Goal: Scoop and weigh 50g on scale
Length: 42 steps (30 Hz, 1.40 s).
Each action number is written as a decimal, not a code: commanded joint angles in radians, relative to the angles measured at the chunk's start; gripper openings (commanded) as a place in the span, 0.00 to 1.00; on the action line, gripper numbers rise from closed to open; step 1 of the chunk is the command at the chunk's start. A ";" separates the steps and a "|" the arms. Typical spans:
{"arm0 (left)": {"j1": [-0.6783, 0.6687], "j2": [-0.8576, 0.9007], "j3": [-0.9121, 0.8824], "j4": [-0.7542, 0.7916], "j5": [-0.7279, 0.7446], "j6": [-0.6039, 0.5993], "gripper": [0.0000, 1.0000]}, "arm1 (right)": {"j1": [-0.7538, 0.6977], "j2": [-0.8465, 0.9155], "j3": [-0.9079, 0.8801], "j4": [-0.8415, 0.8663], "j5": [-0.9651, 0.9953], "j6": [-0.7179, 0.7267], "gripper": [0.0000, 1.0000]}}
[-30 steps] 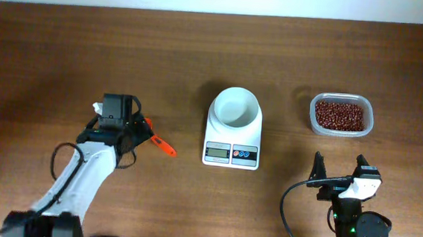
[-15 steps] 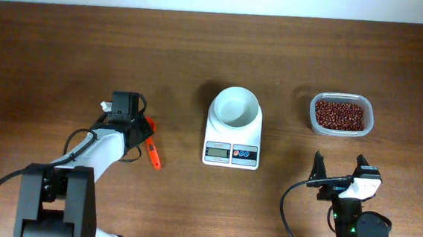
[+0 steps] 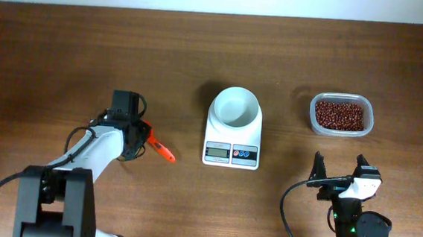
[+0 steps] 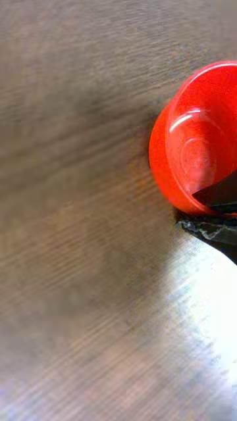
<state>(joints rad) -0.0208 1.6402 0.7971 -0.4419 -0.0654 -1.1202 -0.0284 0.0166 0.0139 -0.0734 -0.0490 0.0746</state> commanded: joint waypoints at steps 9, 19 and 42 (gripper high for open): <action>-0.003 0.022 -0.023 -0.023 0.017 -0.052 0.60 | -0.005 -0.003 -0.008 -0.001 0.002 0.000 0.99; -0.003 0.022 -0.009 0.154 -0.108 0.603 0.46 | -0.005 -0.003 -0.008 -0.001 0.002 0.000 0.99; -0.003 0.021 -0.009 0.092 -0.124 0.563 0.00 | -0.005 -0.003 -0.008 -0.001 0.002 0.000 0.99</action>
<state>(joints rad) -0.0242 1.6497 0.7937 -0.3283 -0.1699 -0.5007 -0.0284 0.0170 0.0139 -0.0734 -0.0490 0.0750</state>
